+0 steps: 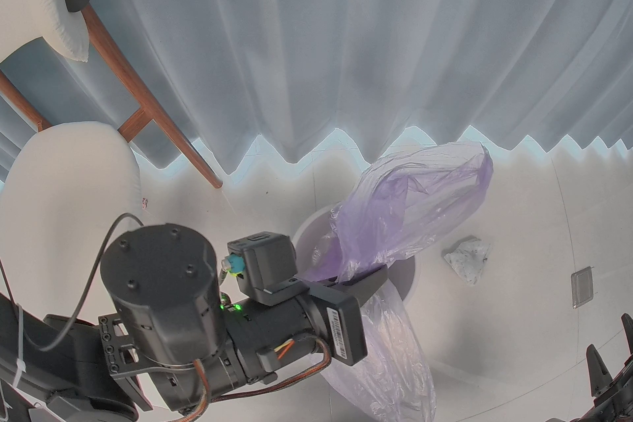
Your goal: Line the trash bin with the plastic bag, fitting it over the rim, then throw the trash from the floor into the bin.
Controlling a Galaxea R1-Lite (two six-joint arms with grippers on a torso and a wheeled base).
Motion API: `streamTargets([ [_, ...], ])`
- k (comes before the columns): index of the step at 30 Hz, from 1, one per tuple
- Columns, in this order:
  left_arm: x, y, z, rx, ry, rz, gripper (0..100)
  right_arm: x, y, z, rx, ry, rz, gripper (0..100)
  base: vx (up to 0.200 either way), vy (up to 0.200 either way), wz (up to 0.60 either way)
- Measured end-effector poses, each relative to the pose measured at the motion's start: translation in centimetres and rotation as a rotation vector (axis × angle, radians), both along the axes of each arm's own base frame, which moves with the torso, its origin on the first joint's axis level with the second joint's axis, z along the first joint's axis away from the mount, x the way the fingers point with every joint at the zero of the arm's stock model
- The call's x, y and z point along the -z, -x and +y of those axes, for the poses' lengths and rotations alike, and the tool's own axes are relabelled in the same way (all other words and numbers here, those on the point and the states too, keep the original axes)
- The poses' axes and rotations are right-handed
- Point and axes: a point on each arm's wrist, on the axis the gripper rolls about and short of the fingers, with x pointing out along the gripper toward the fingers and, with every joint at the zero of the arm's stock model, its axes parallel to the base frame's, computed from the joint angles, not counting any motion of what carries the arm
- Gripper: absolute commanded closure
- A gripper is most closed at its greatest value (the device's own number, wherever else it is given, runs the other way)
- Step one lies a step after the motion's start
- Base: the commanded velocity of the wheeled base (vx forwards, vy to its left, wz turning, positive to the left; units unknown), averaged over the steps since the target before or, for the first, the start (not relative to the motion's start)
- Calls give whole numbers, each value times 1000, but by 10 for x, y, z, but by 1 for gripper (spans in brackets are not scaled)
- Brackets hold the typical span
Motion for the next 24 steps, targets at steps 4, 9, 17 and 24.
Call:
streamTargets([
  [4,-1,-5,3,-15,3,0,100,0,0,0,1,0,0,0,0,0,0],
  [9,-7,-19,5,-23,26,-15,100,0,0,0,6,8,4,0,0,0,0],
  [17,-6,-30,-1,-15,-15,-59,100,1,0,0,3,15,6,0,0,0,0],
  [24,1,-42,-14,55,-19,-56,100,1,0,0,3,16,6,0,0,0,0],
])
